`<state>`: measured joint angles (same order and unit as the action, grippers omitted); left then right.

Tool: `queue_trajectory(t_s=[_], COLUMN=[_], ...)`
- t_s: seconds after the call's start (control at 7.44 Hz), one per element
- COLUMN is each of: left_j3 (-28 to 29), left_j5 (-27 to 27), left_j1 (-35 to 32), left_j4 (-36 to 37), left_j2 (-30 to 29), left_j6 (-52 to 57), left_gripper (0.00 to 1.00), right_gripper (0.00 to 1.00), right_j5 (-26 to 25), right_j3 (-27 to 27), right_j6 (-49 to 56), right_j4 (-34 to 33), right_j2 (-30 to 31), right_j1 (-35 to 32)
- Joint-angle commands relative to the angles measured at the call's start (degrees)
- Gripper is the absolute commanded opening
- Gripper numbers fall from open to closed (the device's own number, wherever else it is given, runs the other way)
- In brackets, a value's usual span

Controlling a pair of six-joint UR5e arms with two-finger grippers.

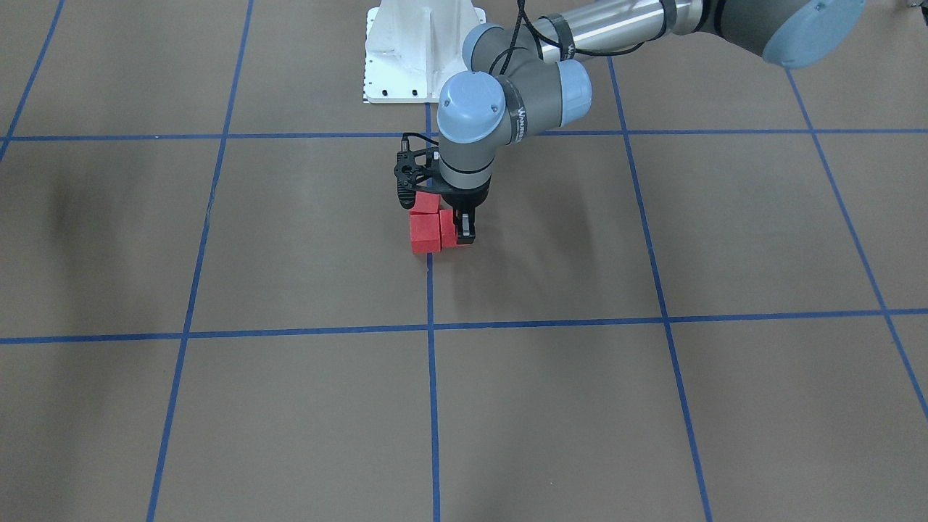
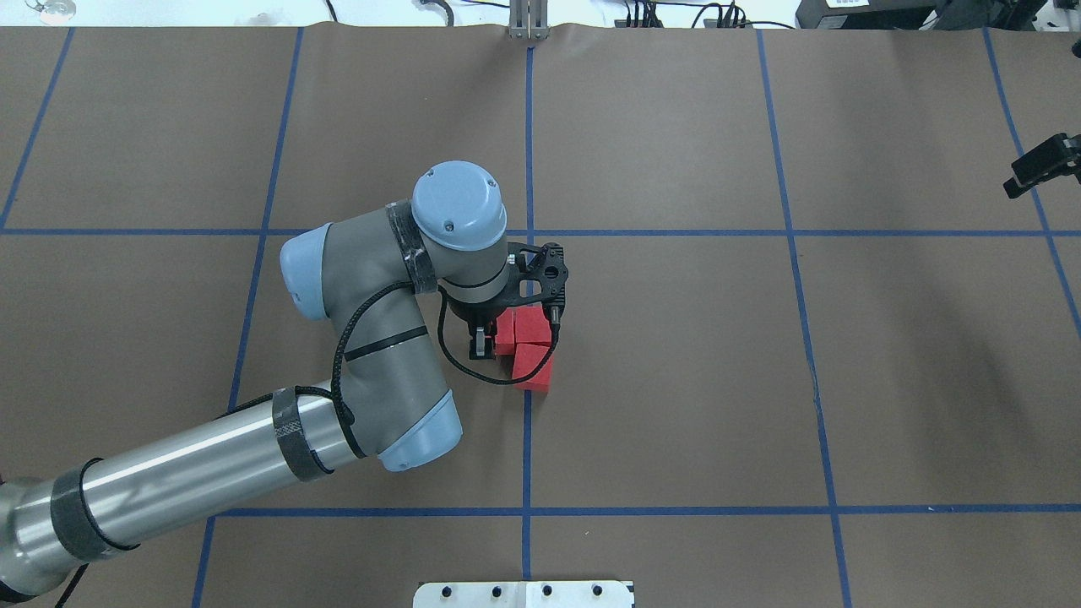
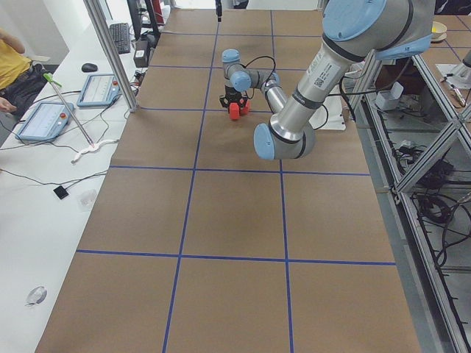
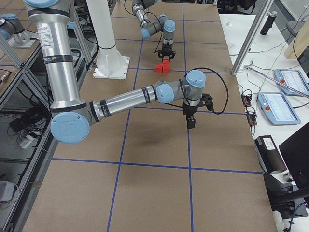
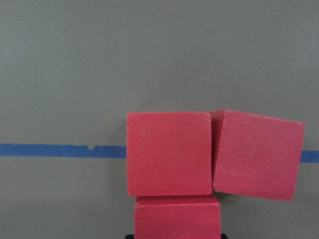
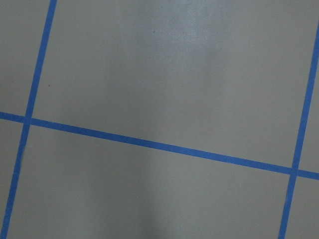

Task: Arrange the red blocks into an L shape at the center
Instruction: 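Hold the red cube with the left gripper, pressing it against the pair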

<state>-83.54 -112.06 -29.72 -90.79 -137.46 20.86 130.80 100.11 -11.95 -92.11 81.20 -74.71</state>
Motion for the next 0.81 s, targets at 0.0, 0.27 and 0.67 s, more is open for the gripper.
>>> queue_trajectory(t_s=[0.0, 0.27, 0.67], left_j3=[0.0, 0.0, 0.0], left_j5=[0.0, 1.0, 1.2], left_j1=[0.0, 0.0, 0.3], left_j4=[0.0, -0.1, -0.1], left_j2=[0.0, -0.1, -0.3], left_j6=[0.0, -0.5, -0.5], left_gripper=[0.41, 0.44, 0.55], right_gripper=[1.0, 1.0, 1.0], right_j5=[0.1, 0.1, 0.0], right_j3=[0.0, 0.0, 0.0], right_j6=[0.0, 0.0, 0.0], right_j4=[0.0, 0.0, 0.0], right_j2=[-0.1, -0.2, -0.2], right_j1=[0.0, 0.0, 0.0])
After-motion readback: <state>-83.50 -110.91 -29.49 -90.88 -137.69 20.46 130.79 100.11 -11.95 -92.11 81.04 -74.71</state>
